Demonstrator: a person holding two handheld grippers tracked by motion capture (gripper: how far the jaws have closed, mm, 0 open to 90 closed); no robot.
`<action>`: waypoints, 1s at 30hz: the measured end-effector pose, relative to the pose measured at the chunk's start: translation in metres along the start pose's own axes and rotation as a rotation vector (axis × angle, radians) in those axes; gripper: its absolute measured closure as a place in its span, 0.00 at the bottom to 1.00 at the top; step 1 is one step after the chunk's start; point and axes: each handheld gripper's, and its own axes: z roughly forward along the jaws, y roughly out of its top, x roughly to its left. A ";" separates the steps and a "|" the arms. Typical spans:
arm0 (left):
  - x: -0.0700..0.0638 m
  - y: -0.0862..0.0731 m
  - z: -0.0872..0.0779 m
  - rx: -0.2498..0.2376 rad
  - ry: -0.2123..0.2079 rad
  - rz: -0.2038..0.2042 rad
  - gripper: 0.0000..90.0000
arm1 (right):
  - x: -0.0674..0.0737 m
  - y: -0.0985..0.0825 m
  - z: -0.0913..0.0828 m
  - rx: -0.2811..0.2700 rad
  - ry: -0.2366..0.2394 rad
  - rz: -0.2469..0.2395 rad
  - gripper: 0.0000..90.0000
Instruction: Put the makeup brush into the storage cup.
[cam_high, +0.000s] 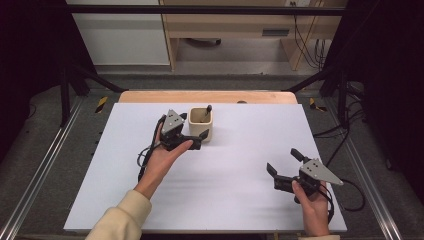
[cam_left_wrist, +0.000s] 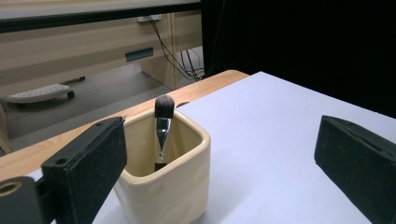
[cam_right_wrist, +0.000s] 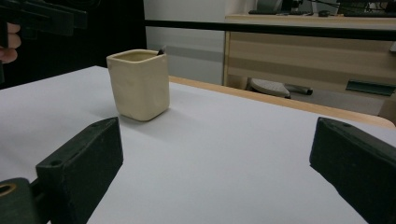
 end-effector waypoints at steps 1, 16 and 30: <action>0.000 0.000 -0.001 -0.002 -0.011 -0.008 0.02 | 0.000 0.000 0.000 0.000 0.000 0.000 0.03; -0.009 0.001 -0.019 -0.002 -0.067 0.009 0.02 | 0.000 0.000 0.000 -0.001 0.004 -0.001 0.03; -0.004 -0.008 -0.039 -0.022 -0.067 0.050 0.02 | -0.001 -0.001 0.001 0.001 0.004 -0.003 0.03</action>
